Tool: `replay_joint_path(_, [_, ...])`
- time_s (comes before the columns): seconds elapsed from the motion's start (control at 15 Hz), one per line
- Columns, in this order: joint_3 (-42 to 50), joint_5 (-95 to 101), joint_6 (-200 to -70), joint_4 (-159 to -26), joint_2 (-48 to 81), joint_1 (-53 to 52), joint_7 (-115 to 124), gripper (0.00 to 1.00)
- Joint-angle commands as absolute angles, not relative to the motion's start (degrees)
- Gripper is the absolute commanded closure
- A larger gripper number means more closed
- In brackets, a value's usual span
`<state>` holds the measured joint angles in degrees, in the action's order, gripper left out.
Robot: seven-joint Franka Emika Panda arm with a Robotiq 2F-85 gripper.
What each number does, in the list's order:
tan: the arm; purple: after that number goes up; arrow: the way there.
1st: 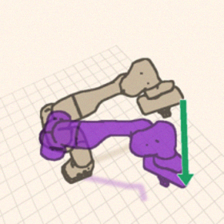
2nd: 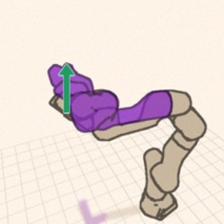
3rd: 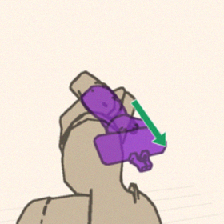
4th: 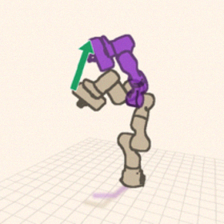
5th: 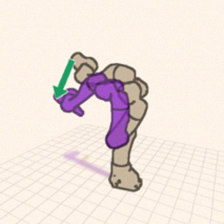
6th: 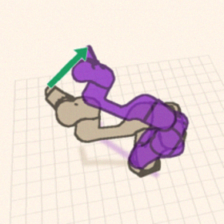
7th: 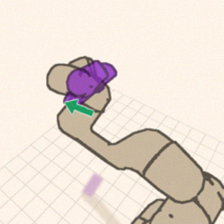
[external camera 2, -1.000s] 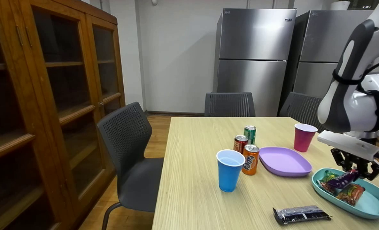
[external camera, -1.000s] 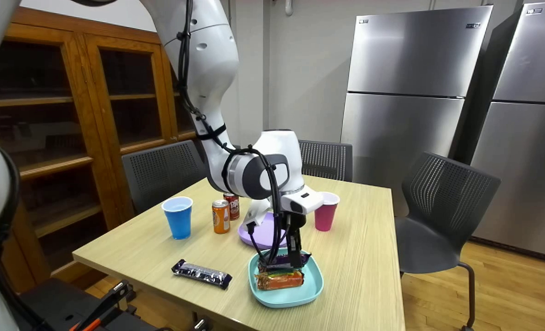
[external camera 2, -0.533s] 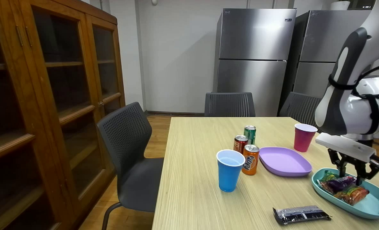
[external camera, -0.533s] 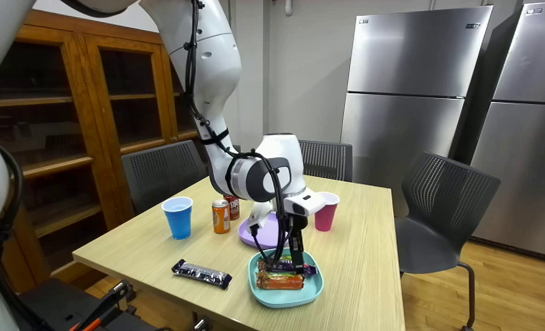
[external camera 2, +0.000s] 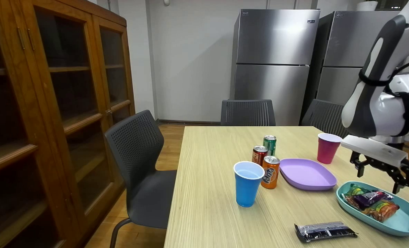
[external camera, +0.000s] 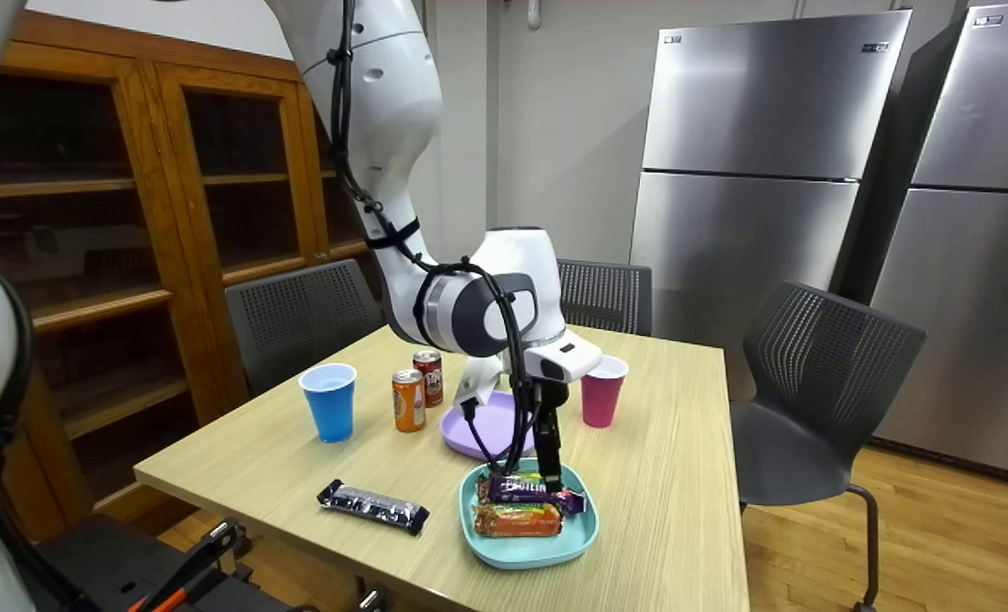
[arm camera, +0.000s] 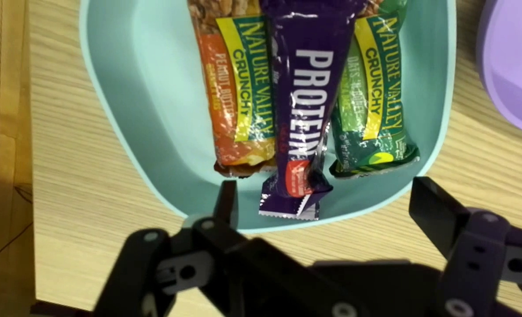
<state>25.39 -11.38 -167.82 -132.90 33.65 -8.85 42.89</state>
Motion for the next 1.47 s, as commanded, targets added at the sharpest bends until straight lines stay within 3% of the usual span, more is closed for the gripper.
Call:
replay_joint_path(0.0, [23.9, -9.7, -167.2, -138.7, 26.5, -7.7, 39.2, 0.00])
replay_joint_path(0.8, [16.4, -9.3, -166.7, -152.5, 13.1, -6.7, 27.0, 0.00])
replay_joint_path(0.87, [17.7, -9.5, -168.0, -149.1, 17.8, -7.6, 30.5, 0.00])
replay_joint_path(1.4, [17.9, -8.3, -170.0, -150.1, 19.2, -8.9, 30.6, 0.00])
